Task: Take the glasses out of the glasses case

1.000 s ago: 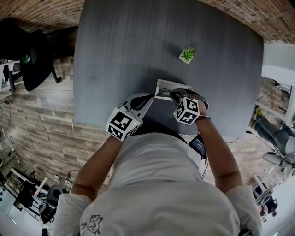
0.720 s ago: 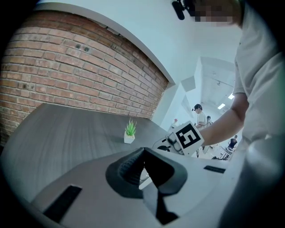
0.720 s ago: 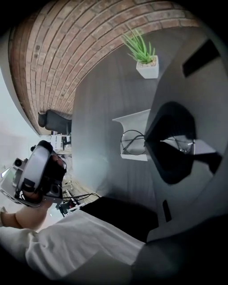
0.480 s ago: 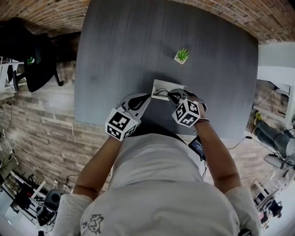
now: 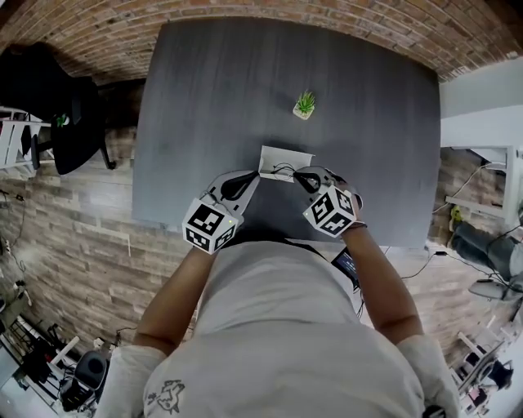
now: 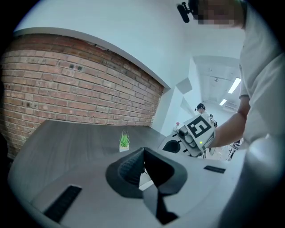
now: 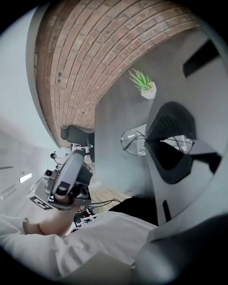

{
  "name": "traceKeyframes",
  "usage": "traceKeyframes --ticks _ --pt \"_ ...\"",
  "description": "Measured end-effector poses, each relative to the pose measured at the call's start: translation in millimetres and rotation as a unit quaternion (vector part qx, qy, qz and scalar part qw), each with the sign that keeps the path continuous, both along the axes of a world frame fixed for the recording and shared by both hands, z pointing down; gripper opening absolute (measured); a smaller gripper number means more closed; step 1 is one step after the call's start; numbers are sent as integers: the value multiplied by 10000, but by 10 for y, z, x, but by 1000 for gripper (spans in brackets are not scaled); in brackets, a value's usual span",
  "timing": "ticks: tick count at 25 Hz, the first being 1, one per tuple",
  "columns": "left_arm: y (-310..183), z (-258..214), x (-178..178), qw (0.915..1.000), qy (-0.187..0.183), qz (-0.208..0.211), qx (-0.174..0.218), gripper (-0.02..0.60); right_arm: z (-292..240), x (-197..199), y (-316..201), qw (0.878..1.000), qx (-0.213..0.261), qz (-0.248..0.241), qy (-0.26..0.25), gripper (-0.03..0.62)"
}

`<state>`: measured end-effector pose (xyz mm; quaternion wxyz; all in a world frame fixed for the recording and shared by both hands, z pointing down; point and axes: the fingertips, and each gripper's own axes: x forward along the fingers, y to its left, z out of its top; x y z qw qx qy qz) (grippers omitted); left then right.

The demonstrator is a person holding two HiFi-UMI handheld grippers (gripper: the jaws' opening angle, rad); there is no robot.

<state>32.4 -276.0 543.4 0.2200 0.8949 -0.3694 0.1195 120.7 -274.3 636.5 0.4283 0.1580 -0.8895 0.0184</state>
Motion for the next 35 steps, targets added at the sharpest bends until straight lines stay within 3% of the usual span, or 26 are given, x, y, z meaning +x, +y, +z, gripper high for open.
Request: traceKeyframes --ticks 9,18,35 --pt "215 -350 180 9993 20 -73 366 11 -633 122 179 9959 505 290 -698 12" --pt "402 -915 340 9956 189 -159 900 11 -1398 271 302 9801 1165 598 -1492 12" --pt "627 -1252 251 9933 97 -128 1143 11 -1873 274 519 9671 1353 709 -2033 12"
